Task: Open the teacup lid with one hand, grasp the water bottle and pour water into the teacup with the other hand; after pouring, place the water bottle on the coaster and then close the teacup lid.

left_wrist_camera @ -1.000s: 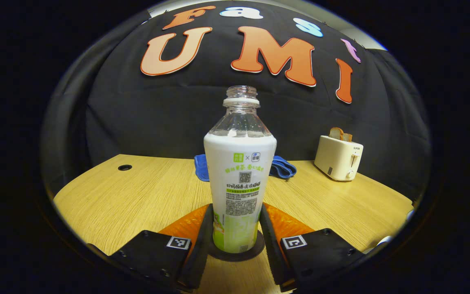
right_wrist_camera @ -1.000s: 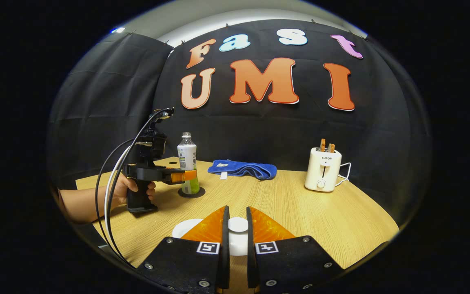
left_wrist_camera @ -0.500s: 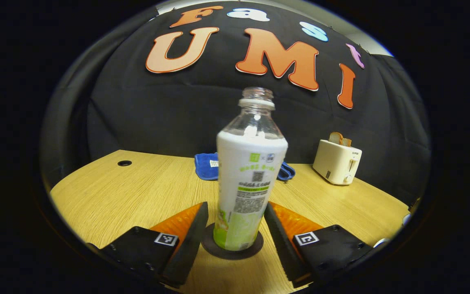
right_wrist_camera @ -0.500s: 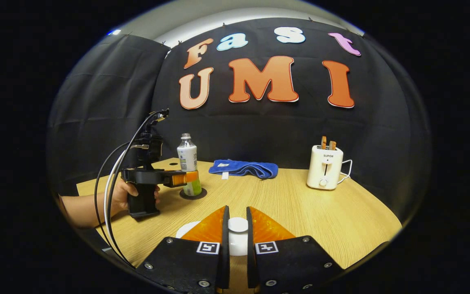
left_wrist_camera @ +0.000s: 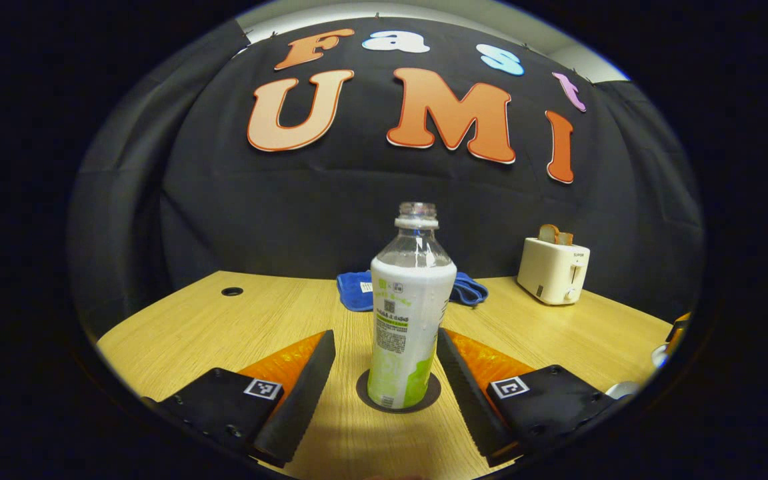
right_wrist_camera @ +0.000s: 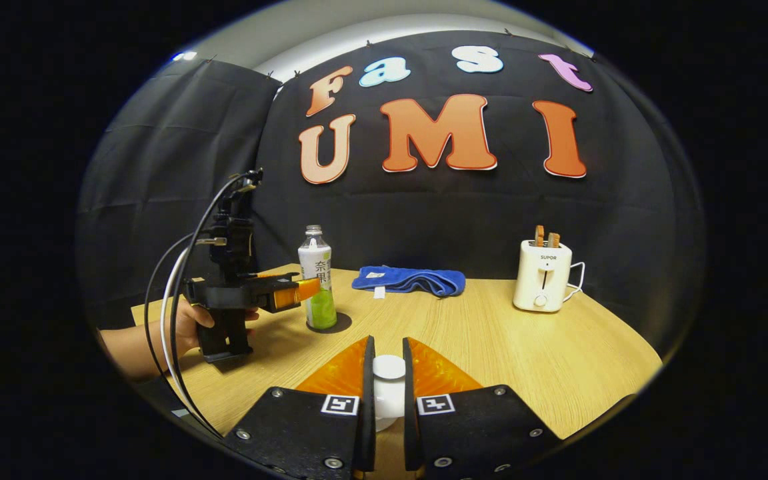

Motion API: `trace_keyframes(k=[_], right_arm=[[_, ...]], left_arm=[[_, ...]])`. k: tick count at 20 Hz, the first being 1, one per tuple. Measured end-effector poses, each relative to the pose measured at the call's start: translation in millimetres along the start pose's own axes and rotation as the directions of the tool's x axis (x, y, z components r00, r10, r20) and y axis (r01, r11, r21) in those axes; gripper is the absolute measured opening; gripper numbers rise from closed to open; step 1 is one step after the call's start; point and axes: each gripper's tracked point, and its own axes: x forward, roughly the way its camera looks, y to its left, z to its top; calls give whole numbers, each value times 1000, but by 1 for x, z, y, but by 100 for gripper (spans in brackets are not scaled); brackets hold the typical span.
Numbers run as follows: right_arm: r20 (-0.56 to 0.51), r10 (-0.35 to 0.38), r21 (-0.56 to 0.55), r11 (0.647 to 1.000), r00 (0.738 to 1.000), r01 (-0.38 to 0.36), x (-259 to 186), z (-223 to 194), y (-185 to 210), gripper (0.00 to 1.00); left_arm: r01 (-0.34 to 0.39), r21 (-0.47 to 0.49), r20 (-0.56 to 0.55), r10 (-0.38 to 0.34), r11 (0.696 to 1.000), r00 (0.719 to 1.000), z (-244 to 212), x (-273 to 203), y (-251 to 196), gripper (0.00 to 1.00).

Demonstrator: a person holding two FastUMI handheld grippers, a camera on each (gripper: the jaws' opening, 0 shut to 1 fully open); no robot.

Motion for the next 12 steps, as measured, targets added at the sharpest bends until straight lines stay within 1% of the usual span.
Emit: trace_keyframes(k=[2,3,4,5,6,9,12], right_arm=[[-3,-1,-4,1000,1000,1,4,-1,3,17],[-6,5,-5,1000,1000,-5,6,-2,5,17],[-6,4,-8,1000,1000,-4,7,-3,8,17],[-9,5,-13,1000,1000,-5,8,-3,9,17],[-14,4,-18,1000,1000,-4,9,-5,11,17],[-28,4,-26,1000,1000,-5,12,-12,16,17],[-37,2,-31,1000,999,-4,14,-17,20,18]], left_arm=[[1,18,17,-1,1000,1000,9,-11,0,98],[-4,26,20,3,1000,1000,11,-16,2,96],[-6,29,25,5,1000,1000,13,-21,4,98],[-10,30,34,9,999,999,16,-26,5,96],[-11,27,43,10,1000,999,18,-31,6,98],[-21,14,65,20,1000,998,24,-49,8,96],[-37,29,103,33,999,994,34,-68,10,98]])
